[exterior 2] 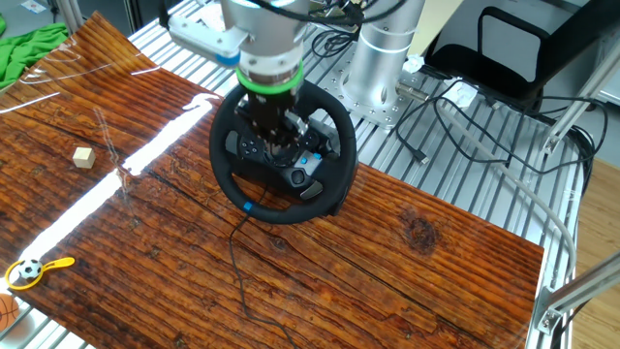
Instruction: Rotate the steering wheel 90 degrees counterclockwise
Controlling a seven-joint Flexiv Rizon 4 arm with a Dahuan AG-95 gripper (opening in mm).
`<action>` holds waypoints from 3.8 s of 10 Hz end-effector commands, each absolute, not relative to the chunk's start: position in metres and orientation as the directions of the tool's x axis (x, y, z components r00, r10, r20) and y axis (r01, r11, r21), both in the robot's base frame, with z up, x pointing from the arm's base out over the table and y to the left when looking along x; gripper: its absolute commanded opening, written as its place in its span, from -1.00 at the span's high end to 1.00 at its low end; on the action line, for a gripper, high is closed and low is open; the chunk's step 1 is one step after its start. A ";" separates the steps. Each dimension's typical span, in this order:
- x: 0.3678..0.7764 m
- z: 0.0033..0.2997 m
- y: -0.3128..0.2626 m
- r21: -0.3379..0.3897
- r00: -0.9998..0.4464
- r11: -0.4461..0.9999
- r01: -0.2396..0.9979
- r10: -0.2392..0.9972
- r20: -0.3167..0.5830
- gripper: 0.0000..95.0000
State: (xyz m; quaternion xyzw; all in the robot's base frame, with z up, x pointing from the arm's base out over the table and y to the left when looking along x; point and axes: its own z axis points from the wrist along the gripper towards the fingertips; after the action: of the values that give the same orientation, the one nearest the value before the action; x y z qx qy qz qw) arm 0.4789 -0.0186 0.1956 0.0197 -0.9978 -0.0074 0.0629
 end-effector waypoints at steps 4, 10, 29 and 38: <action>0.470 0.205 -0.033 0.030 -0.992 0.999 -0.042 -0.045 0.115 1.00; 0.470 0.205 -0.033 0.034 -0.994 0.999 -0.015 -0.019 0.109 1.00; 0.470 0.204 -0.033 0.022 -0.995 1.000 -0.016 -0.019 0.102 1.00; 0.470 0.204 -0.033 0.013 -0.989 0.998 0.057 0.055 0.141 1.00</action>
State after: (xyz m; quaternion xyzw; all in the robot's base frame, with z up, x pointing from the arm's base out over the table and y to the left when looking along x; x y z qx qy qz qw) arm 0.4718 -0.0331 0.2041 -0.0292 -0.9970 -0.0058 0.0711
